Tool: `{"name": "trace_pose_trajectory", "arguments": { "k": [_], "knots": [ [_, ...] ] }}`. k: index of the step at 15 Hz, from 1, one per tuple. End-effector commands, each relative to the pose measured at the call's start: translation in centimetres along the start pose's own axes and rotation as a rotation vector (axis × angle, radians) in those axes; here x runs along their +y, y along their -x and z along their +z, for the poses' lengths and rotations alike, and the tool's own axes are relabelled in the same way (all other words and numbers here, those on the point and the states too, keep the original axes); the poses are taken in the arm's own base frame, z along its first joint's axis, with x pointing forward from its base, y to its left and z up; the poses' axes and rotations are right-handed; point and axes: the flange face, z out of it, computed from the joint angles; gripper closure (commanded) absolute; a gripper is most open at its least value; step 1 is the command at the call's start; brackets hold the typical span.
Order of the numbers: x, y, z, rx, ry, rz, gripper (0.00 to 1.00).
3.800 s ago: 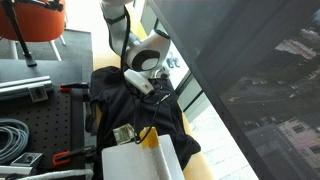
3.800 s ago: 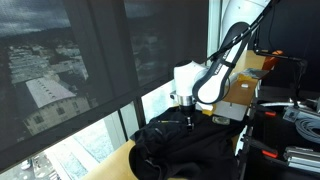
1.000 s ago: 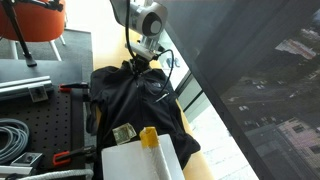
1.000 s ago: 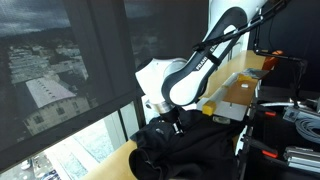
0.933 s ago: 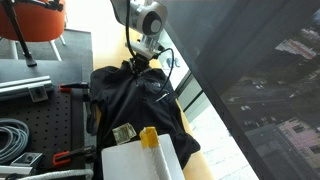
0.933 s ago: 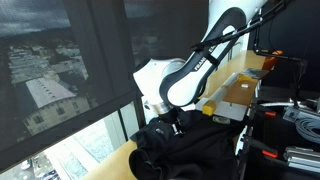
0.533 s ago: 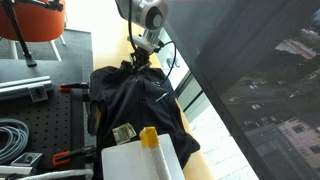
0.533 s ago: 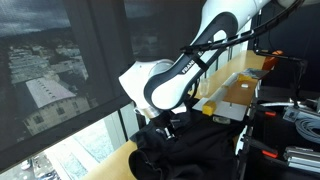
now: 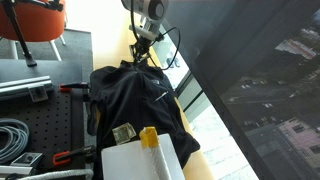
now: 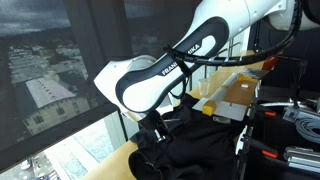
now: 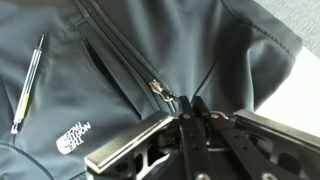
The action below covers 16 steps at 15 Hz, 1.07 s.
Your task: Close the zip of the jersey
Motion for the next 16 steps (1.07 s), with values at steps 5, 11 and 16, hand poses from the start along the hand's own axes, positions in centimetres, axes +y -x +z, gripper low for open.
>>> {"name": "trace_pose_trajectory", "arguments": {
  "k": [5, 11, 16],
  "knots": [
    [-3.4, -1.6, -2.2, -0.052, -0.033, -0.001, 0.98],
    [-4.5, -1.6, -2.5, -0.073, -0.064, 0.008, 0.98],
    [-6.3, -1.4, -2.9, -0.095, -0.103, 0.021, 0.98]
  ]
}}
